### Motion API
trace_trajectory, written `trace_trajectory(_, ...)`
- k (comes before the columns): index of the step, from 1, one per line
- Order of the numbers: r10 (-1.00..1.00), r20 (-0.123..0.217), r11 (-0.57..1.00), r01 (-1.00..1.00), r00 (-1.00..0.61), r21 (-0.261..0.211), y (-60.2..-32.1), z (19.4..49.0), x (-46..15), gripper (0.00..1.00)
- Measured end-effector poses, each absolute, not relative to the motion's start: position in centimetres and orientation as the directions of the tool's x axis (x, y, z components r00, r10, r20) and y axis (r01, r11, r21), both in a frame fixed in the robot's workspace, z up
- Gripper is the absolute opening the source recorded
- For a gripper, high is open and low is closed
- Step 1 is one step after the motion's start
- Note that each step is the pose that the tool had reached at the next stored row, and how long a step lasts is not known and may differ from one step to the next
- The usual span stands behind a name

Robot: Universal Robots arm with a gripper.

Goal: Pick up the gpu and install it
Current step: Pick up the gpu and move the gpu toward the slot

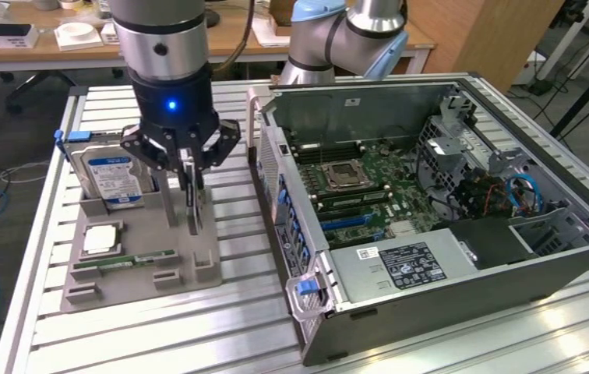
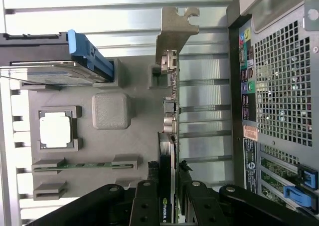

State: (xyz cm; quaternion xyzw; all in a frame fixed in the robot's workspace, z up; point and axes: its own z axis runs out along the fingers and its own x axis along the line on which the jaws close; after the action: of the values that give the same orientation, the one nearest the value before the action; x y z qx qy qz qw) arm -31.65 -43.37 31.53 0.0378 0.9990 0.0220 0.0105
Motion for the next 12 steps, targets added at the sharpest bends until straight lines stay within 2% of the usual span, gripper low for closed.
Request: trace_trajectory(12, 0.076, -0.019, 0.996, 0.075, -0.997, 0.045, -43.4, 35.5, -31.7, 0.26)
